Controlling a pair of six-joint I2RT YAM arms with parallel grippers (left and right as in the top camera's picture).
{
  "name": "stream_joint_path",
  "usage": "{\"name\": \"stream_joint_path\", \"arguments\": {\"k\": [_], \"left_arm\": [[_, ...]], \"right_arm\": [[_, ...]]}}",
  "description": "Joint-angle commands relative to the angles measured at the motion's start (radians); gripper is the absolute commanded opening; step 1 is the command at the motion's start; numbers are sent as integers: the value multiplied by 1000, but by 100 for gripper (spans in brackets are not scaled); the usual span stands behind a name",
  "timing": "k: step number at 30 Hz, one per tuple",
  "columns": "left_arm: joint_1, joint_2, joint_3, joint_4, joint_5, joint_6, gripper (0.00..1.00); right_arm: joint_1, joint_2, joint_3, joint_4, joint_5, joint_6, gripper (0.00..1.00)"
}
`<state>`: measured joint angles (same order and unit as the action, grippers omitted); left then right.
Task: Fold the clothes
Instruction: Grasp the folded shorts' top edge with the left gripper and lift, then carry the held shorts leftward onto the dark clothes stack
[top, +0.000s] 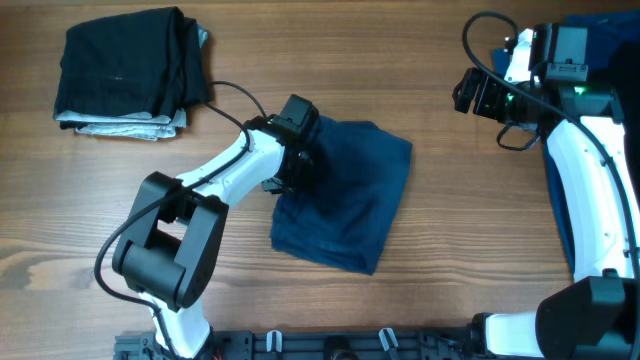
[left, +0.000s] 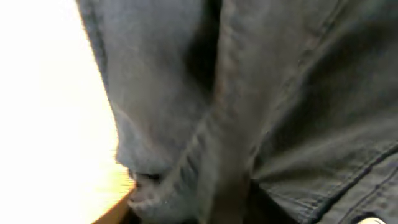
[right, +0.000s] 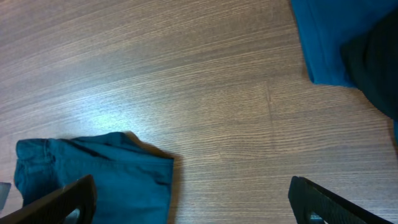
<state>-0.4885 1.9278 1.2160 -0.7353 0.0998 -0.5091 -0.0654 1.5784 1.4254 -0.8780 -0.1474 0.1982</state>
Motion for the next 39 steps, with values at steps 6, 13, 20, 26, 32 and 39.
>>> {"name": "stream_joint_path", "arguments": {"k": [6,13,20,26,32,39], "left_arm": [[-2,14,-14,3,45,97,4],[36,-99,82,-12,18,245,4],[96,-218,113,22,-60,294,4],[148,-223,113,49,-101,292,4],[155,-83,112,53,-102,285,17],[184,105,112,143,-101,285,57]], "right_arm": [[0,8,-7,2,21,12,100],[0,8,-7,2,20,12,100],[0,8,-7,2,20,12,100],[0,8,-7,2,20,12,100],[0,8,-7,2,21,12,100],[0,8,-7,2,20,12,100]]}}
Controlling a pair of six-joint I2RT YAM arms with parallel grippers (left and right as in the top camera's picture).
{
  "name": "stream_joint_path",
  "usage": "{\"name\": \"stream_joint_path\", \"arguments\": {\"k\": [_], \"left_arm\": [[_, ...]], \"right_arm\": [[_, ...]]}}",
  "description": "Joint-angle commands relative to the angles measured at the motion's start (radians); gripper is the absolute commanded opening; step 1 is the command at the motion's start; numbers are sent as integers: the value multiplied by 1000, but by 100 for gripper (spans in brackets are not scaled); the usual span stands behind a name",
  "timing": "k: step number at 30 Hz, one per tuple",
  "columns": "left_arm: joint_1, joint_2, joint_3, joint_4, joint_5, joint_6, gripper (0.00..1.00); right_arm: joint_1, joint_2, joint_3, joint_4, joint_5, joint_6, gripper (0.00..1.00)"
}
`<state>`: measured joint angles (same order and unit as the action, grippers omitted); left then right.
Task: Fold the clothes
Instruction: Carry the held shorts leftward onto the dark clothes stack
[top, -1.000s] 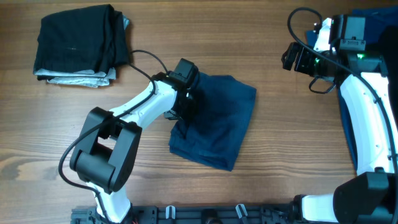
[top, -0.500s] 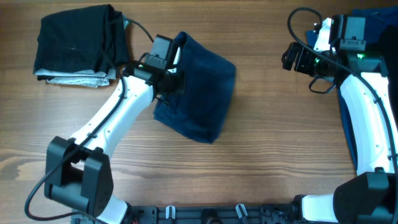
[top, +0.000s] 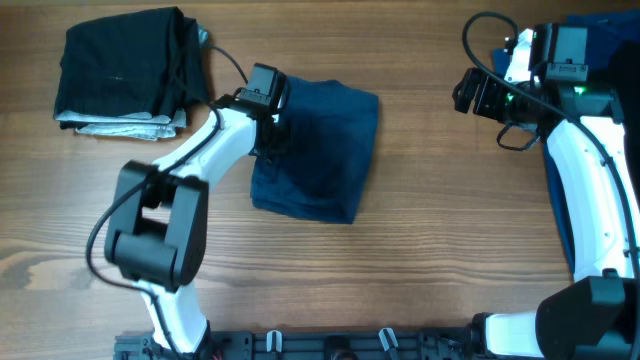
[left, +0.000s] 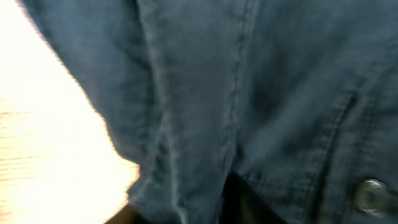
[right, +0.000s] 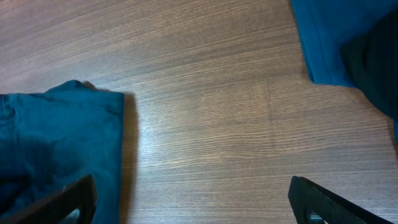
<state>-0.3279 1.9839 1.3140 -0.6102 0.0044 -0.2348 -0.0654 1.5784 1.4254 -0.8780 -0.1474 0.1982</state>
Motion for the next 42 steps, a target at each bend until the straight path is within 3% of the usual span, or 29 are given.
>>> {"name": "stream_joint_path", "arguments": {"k": [1,4,6,8,14,16,17,22,30,42], "left_arm": [[29,59,14,21,-6,11,67],[39,60,14,20,6,11,95],[40,57,14,21,27,11,100],[40,59,14,21,108,11,91],[35,77,12,34,160,11,22],[35,80,12,23,160,11,7],[35,79,13,24,163,11,4],[37,-18,79,28,140,11,4],[54,-191,127,189,-112,-40,4],[244,-192,127,381,-129,-30,4]], "right_arm": [[0,8,-7,2,21,12,100],[0,8,-7,2,21,12,100],[0,8,-7,2,20,12,100],[0,8,-7,2,21,12,100],[0,8,-7,2,20,12,100],[0,8,-7,2,21,12,100],[0,8,-7,2,20,12,100],[0,8,-7,2,20,12,100],[0,8,-7,2,21,12,100],[0,8,-7,2,21,12,100]]}}
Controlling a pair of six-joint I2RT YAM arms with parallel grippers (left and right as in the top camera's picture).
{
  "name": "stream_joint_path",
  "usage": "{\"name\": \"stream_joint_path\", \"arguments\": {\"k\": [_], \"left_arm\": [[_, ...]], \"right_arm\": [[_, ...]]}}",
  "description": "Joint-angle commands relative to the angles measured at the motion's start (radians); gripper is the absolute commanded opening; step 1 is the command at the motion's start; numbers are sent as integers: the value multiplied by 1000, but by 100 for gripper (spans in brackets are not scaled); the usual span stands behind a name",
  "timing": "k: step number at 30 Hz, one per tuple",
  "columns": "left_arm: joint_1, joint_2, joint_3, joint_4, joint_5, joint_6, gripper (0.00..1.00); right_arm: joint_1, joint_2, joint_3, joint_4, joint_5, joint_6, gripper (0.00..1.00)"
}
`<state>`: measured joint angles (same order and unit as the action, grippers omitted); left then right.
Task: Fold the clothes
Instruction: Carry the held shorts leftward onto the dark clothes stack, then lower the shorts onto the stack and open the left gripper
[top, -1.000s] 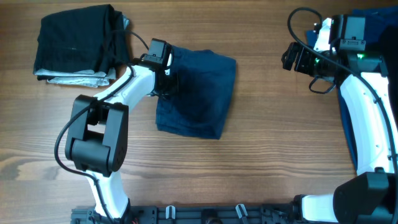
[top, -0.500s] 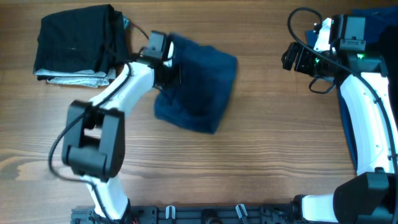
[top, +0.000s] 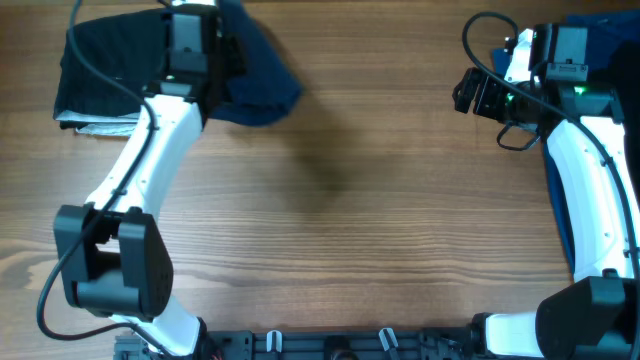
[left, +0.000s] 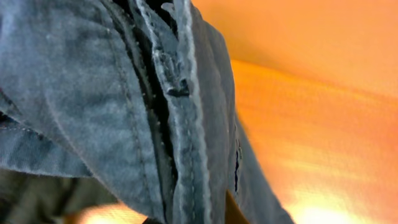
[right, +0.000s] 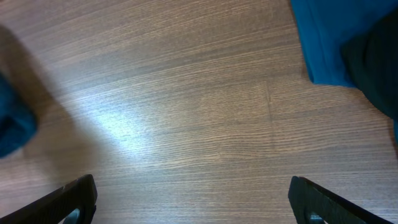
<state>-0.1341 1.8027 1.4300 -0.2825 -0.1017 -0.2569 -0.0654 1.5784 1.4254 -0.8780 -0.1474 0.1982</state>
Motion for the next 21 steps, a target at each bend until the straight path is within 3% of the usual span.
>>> {"name": "stream_joint_path", "arguments": {"k": [1,6,10,17,21], "left_arm": [[67,-10,11,79,-23,-8,4],[125,-10,11,210,-3,-34,4],[233,-3,11,325,43,-220,4],[388,92,11,327,57,-362,4],[427,152,11,296,108,-365,4]], "right_arm": [[0,8,-7,2,21,12,100],[0,8,-7,2,20,12,100],[0,8,-7,2,21,12,100],[0,8,-7,2,21,12,100],[0,8,-7,2,20,12,100]]}}
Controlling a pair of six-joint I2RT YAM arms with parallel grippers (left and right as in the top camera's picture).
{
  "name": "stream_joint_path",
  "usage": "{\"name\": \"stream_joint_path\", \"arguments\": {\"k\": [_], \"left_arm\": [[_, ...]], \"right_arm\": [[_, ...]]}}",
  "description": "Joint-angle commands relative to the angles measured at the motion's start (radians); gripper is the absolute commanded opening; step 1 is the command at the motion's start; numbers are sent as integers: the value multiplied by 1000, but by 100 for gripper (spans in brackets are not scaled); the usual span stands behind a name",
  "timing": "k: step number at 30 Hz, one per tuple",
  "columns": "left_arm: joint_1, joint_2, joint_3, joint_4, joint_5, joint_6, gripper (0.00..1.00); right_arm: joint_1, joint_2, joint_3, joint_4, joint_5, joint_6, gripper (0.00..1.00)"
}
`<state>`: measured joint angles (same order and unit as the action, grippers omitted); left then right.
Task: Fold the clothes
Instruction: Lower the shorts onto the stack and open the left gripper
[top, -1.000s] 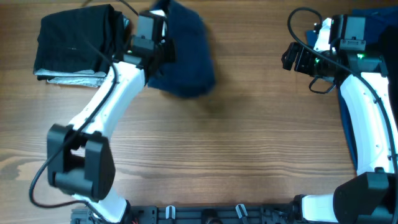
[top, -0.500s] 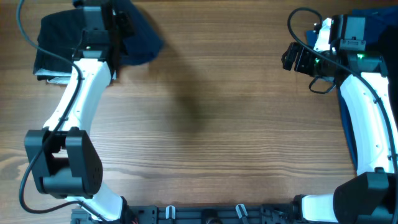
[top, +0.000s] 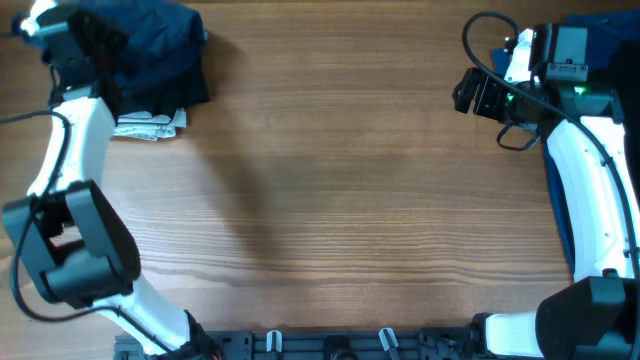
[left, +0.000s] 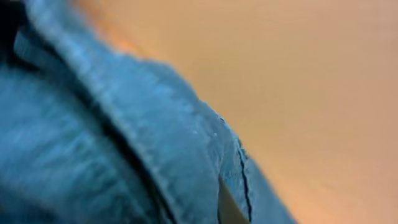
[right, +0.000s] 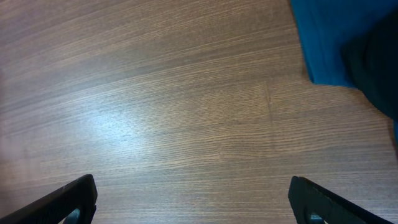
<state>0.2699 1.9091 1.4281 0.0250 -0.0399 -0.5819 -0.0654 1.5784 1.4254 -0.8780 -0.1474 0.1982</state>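
Note:
The folded dark blue garment (top: 150, 35) lies on top of the clothes stack at the table's far left corner. My left gripper (top: 85, 45) is at the garment's left edge. In the left wrist view blurred blue denim (left: 93, 143) fills the picture right up to the camera and hides the fingers, so the gripper looks shut on the cloth. My right gripper (right: 196, 205) is open over bare wood near the far right, and in the overhead view this right gripper (top: 468, 92) holds nothing.
Under the blue garment sit a black folded piece (top: 170, 90) and a grey-white one (top: 150, 125). Teal and dark clothes (right: 323, 43) lie at the far right corner behind the right arm. The wooden table (top: 330, 180) stretches between the arms.
My left gripper has moved further left with the blue garment, from beside the stack's right edge to its left side. The garment now rests on the stack. The right arm has not moved.
The left gripper held the folded blue garment at the table's middle. Then garment and gripper were nearer the stack, then hanging at the stack's right edge, and now the garment lies on the stack. The right gripper stayed open in place throughout.

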Motion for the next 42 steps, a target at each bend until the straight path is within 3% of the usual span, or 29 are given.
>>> {"name": "stream_joint_path", "arguments": {"k": [1,4,6,7,14,17,22,29,34,40,42], "left_arm": [[25,63,13,-35,50,-40,4],[25,87,12,-107,-13,-39,4],[26,67,12,-113,-90,-9,20],[26,52,12,-113,-95,17,23],[27,-14,12,-172,-137,77,29],[27,-1,12,-220,-131,76,41],[30,25,12,-289,-75,-32,41],[64,15,12,-300,52,-52,46],[174,15,12,-388,198,-284,54],[238,39,-8,-351,269,-301,67],[231,72,-21,-307,277,-301,67]], "right_arm": [[0,8,-7,2,21,12,100],[0,8,-7,2,20,12,100],[0,8,-7,2,21,12,100],[0,8,-7,2,20,12,100],[0,8,-7,2,21,12,100],[0,8,-7,2,20,12,100],[0,8,-7,2,21,12,100],[0,8,-7,2,20,12,100],[0,8,-7,2,20,11,100],[0,8,-7,2,20,12,100],[0,8,-7,2,21,12,100]]}}
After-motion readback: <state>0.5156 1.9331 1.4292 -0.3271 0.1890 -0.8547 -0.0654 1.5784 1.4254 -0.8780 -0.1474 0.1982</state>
